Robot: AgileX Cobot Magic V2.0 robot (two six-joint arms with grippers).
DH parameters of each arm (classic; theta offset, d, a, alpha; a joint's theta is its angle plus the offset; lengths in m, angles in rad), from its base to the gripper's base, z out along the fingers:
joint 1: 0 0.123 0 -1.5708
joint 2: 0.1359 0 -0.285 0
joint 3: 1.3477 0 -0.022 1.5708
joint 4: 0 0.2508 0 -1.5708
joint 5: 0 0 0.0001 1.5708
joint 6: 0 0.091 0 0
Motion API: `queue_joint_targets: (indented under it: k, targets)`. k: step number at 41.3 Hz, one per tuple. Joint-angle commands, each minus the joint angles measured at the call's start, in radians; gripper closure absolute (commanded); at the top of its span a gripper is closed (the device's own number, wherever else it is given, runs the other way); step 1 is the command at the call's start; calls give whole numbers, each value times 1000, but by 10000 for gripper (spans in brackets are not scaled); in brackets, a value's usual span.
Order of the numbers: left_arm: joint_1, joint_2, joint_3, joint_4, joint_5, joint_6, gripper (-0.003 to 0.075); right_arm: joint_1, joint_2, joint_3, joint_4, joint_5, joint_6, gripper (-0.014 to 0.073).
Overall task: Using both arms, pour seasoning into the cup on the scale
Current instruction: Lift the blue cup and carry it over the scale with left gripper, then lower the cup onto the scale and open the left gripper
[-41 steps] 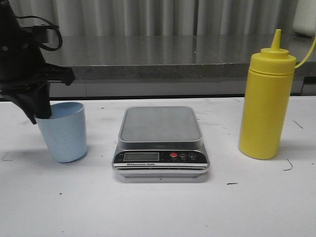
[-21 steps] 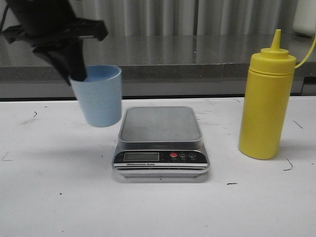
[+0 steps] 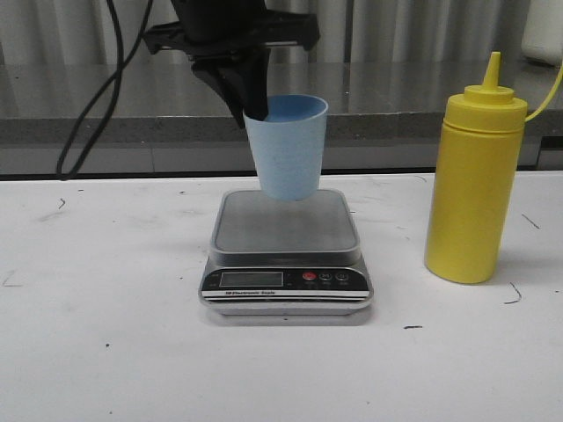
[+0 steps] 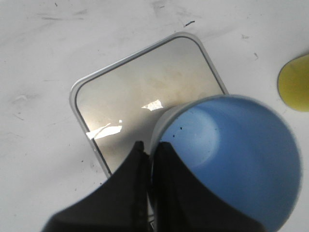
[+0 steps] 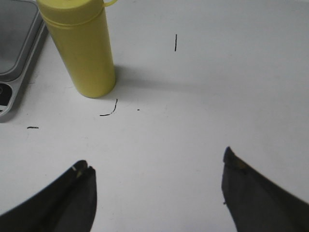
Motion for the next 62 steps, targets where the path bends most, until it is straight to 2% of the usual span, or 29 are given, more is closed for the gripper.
queue_joint_targets:
  k: [1, 23, 26, 31, 34, 40, 45, 52, 62]
  targets:
    - [-6, -19, -59, 11, -29, -15, 741, -3, 7, -28, -13, -54, -11, 34]
    - [-6, 23, -61, 48, -4, -15, 729, -3, 7, -28, -13, -54, -11, 34]
    - [-6, 21, -61, 48, -4, -15, 658, -3, 7, -28, -13, -54, -11, 34]
    - [-6, 20, -61, 34, 2, -15, 458, -3, 7, -28, -13, -54, -11, 34]
    - [-6, 14, -61, 23, 5, -15, 379, -3, 7, -28, -13, -54, -11, 34]
    - [-6, -43, -61, 3, -42, -13, 365, -3, 7, -28, -13, -54, -11, 34]
    - [-6, -125, -47, 17, -12, -8, 365, -3, 7, -28, -13, -54, -11, 34]
    - [-6, -290, 106, 38, -111, -6, 365, -3, 7, -28, -13, -54, -11, 34]
    - [-6, -605, 459, 48, -302, 13, 365, -3, 7, -28, -13, -54, -11, 34]
